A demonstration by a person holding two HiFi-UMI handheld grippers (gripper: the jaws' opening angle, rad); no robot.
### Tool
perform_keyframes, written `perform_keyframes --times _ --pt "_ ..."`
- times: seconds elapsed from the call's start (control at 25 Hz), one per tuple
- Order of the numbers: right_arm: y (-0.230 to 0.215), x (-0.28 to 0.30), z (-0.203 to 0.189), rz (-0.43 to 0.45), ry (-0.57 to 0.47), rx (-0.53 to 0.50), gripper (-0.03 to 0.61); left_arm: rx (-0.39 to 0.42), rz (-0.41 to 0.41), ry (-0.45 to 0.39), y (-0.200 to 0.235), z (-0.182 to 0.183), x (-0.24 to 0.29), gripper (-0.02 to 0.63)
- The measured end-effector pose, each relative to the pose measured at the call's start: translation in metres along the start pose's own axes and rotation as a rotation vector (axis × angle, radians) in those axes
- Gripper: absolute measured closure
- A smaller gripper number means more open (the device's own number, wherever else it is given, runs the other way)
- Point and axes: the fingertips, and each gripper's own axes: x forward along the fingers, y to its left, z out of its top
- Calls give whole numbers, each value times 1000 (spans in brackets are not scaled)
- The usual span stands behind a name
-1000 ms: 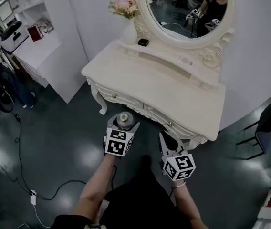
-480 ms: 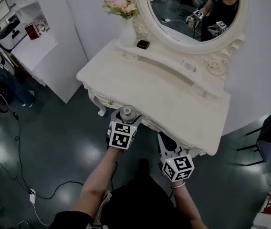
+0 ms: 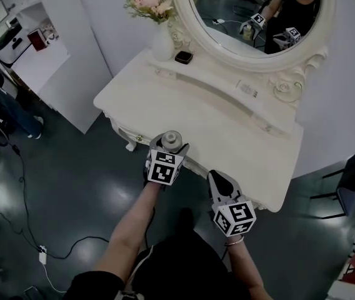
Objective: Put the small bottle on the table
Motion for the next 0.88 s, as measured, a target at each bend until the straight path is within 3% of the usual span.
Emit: perform_keyframes --times 0.88 --pt "-39 26 -1 -29 34 20 572 28 4 61 9 8 71 267"
